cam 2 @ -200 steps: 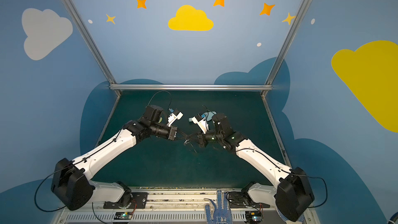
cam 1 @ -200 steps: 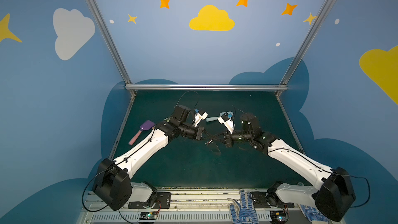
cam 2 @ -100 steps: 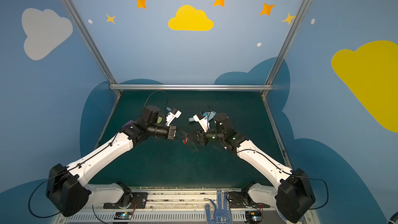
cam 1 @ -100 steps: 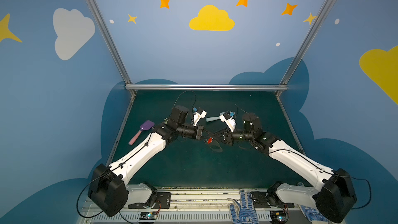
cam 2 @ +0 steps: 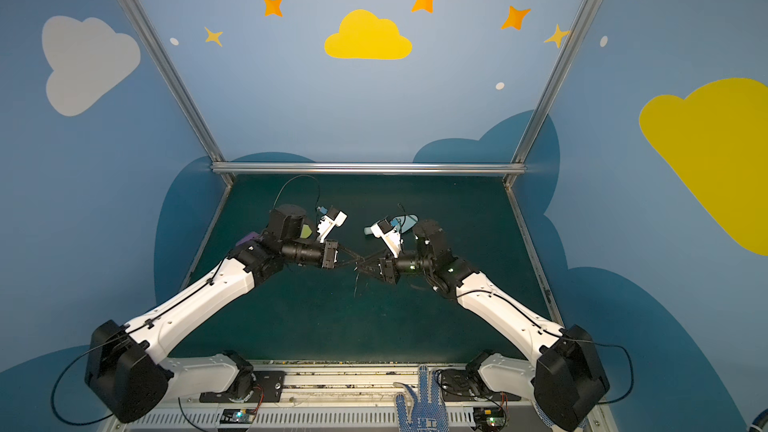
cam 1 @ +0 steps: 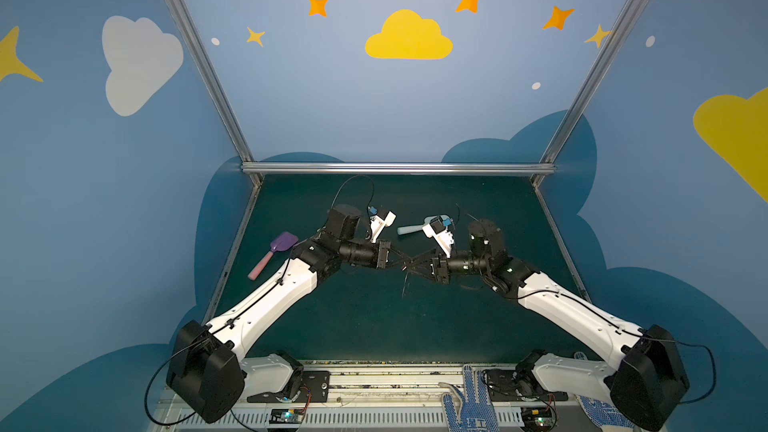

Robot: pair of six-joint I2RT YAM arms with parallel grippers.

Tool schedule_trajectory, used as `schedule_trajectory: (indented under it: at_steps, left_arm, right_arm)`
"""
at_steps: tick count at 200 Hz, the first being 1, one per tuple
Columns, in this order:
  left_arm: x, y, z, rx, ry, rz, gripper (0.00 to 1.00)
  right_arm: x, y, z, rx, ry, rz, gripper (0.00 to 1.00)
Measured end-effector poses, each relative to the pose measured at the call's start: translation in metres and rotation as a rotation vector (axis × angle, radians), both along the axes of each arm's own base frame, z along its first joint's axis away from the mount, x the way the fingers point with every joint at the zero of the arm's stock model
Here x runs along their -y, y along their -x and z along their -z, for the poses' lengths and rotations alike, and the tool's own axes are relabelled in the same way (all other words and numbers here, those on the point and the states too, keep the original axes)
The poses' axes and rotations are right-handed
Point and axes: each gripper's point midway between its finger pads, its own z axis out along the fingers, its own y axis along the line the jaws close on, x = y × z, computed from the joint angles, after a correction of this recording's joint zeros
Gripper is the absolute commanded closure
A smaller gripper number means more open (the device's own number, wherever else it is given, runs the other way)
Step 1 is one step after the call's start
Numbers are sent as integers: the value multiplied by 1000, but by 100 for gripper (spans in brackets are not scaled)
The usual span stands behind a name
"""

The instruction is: Put the keys on the keyring

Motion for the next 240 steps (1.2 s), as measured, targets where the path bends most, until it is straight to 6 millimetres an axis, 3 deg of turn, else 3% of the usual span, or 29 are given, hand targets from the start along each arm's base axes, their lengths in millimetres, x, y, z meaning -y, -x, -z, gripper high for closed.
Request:
schedule_trajectory:
  at_steps: [13, 67, 96, 109, 130, 169, 214, 240]
  left_arm:
    - [-1, 0, 0, 1, 1, -4, 96]
    - [-6, -9, -7, 31, 11, -52, 96]
    - [-8, -13, -3, 27, 2, -76, 96]
    - [-8, -14, -3, 29, 2, -82, 96]
    - [-8, -16, -3, 31, 7, -87, 96]
    - [-9, -15, 2, 19, 3, -90, 96]
    - [-9, -12, 4, 11, 5, -84, 96]
    - [-8, -11, 2, 14, 14, -73, 96]
  right_arm:
    - [0, 3, -1, 2, -4, -3, 62]
    - [-1, 14, -5, 21, 0, -3, 90]
    - [-3, 20, -8, 51, 4, -9, 97]
    - [-4, 21, -4, 60, 23, -4, 95]
    - [-4, 21, 1, 70, 55, 10, 79]
    - [2, 4, 7, 76, 91, 112, 80]
    - [23, -21, -11, 41, 11, 233, 73]
    - [23, -27, -19, 6, -42, 231, 75]
